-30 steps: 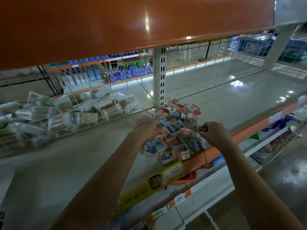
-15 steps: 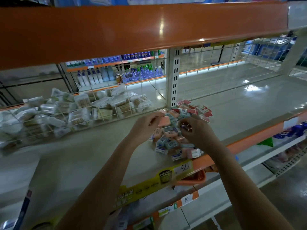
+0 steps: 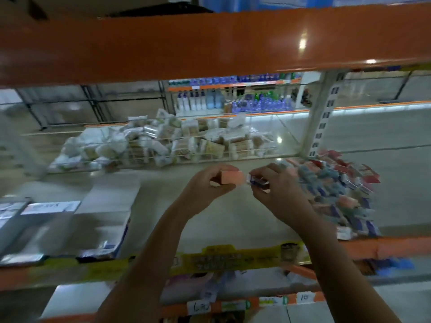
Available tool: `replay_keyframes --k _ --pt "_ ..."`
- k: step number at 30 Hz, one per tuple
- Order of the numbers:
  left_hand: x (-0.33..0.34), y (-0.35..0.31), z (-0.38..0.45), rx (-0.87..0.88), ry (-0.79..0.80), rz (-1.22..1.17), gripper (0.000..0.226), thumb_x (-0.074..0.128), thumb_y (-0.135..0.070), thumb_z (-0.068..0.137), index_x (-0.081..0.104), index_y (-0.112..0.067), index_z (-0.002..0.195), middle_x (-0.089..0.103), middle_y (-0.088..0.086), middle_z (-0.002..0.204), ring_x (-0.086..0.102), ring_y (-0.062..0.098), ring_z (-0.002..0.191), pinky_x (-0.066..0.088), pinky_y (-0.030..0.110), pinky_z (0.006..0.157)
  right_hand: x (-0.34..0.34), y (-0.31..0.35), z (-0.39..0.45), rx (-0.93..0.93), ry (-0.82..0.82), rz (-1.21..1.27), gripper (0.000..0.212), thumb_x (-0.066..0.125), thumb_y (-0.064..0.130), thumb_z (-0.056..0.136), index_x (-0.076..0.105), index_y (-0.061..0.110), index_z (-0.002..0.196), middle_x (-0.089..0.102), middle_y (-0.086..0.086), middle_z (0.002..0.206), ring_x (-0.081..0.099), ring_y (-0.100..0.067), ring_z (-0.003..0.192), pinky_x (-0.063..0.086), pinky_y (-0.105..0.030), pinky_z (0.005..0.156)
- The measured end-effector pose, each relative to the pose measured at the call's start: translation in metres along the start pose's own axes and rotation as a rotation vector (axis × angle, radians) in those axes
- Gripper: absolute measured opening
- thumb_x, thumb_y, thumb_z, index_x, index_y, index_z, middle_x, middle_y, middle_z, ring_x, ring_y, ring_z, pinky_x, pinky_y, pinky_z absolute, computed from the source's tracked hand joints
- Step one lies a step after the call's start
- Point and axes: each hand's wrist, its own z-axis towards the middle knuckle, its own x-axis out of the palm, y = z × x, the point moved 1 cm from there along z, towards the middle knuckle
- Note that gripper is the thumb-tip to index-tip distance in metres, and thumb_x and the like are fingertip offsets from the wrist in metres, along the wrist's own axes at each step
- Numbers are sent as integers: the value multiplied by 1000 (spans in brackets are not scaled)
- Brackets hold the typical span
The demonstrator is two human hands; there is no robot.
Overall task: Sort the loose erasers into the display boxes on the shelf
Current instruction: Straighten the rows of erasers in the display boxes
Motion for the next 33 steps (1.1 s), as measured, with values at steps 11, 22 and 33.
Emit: replay_keyframes --k 11,22,33 --pt "-148 38 -100 -104 -254 212 41 77 -12 75 54 -39 96 63 -14 91 60 3 81 46 14 65 98 137 29 -237 210 225 17 63 16 84 63 19 101 55 3 99 60 -16 87 53 -35 82" --pt "-259 85 -165 -270 -218 -57 38 69 -2 80 62 -30 104 68 -9 86 64 8 86 50 17 73 193 232 35 -308 440 164 13 62 16 84 63 26 93 57 6 90 53 -7 78 40 -12 67" --pt "-281 116 -166 -401 9 -419 33 58 -1 87 53 -11 117 60 12 109 68 20 94 56 27 73 240 234 18 -114 616 19 13 66 22 84 65 27 97 63 10 99 57 -6 90 45 -16 76"
